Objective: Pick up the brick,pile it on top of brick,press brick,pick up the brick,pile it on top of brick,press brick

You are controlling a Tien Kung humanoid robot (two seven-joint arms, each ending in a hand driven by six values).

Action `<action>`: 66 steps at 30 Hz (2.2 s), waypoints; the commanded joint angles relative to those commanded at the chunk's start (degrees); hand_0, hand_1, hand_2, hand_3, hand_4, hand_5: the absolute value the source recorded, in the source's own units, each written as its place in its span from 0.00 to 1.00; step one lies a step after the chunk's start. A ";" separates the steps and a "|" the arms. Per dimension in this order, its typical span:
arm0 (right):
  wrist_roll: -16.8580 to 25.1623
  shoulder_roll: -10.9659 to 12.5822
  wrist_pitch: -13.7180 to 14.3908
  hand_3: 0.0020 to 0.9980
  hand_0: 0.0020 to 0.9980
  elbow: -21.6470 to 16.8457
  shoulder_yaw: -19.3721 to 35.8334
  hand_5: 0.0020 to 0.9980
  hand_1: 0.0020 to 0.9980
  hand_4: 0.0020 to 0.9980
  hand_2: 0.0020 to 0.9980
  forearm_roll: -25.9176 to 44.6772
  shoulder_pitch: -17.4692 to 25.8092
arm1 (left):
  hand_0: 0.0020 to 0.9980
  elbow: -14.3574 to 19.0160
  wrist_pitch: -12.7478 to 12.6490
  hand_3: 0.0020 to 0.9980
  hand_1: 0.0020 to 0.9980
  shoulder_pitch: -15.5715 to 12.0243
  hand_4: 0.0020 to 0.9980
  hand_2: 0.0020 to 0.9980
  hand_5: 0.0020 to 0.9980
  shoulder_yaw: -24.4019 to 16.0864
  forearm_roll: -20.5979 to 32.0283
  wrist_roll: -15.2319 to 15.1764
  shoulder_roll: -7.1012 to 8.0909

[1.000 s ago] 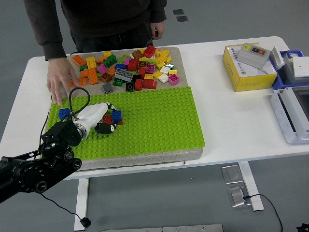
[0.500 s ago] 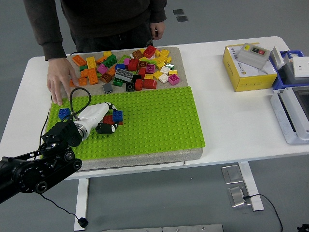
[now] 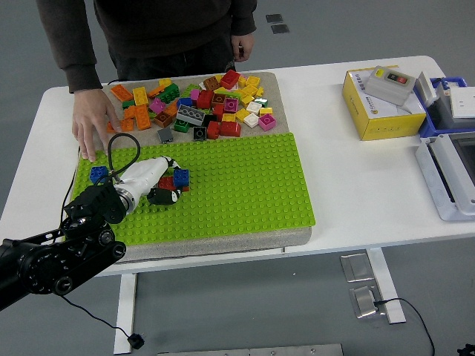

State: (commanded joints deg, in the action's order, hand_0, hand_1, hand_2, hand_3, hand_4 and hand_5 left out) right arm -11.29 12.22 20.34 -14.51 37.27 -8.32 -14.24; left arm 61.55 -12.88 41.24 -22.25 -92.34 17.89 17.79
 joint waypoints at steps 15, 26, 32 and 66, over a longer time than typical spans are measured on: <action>0.56 0.01 0.02 0.68 0.59 0.05 -0.57 0.93 0.53 0.09 0.52 0.86 -0.01 | 0.93 -0.22 -0.11 0.74 0.96 0.09 0.48 0.96 0.24 -0.02 0.02 -0.17 -0.02; 0.64 0.04 0.08 0.68 0.59 0.07 -0.53 0.93 0.53 0.09 0.52 0.98 -0.01 | 0.93 0.15 0.40 0.78 0.96 0.14 0.49 0.96 0.25 -0.29 -0.40 -0.17 0.06; 0.60 0.06 0.08 0.68 0.59 0.08 -0.45 0.93 0.52 0.09 0.52 0.95 0.04 | 0.93 0.30 0.75 0.79 0.96 0.14 0.50 0.97 0.25 -0.43 -0.57 -0.11 0.15; 0.38 0.08 -0.03 0.68 0.59 0.14 0.46 0.93 0.52 0.09 0.51 0.12 0.19 | 0.94 0.86 3.31 0.82 0.97 0.32 0.54 0.99 0.27 -0.78 -1.07 0.38 0.91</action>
State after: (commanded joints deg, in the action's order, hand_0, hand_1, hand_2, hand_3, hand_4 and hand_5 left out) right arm -10.91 12.30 20.31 -14.37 37.72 -8.20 -14.06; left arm 62.40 -9.57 41.56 -23.03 -93.41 18.28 18.70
